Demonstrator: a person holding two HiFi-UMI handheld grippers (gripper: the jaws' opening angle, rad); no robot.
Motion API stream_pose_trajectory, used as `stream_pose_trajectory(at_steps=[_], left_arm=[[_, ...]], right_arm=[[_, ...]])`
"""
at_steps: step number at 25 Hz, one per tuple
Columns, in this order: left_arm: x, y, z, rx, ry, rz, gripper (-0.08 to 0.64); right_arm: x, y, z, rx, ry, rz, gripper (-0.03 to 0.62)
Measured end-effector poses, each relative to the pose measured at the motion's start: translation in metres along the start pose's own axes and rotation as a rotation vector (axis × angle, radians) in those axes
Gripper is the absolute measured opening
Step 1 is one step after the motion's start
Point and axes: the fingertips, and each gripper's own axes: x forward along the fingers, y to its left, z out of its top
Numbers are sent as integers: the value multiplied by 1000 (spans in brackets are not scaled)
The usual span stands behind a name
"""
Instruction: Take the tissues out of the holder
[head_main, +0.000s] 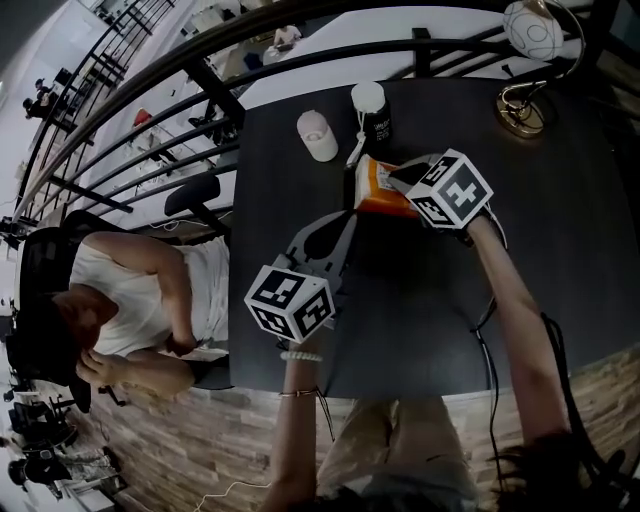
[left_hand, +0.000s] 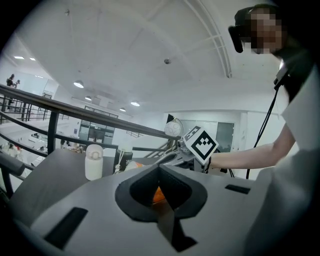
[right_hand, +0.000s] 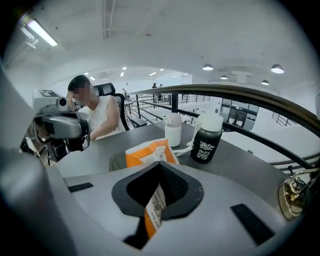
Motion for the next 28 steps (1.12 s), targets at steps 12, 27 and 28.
stream_pose_trajectory(at_steps=[12,27,28], left_arm=[[-5,-7,40,49,-45,-52,8],[-14,-36,59,98,-93,-146,8],[-17,-37,57,99,-92,-143,8]], right_arm=[[-67,4,51,80,-241,-37,12],[-134,28,62,94,-369,-114,12],[-135,30,61,98,-376,-111,12]])
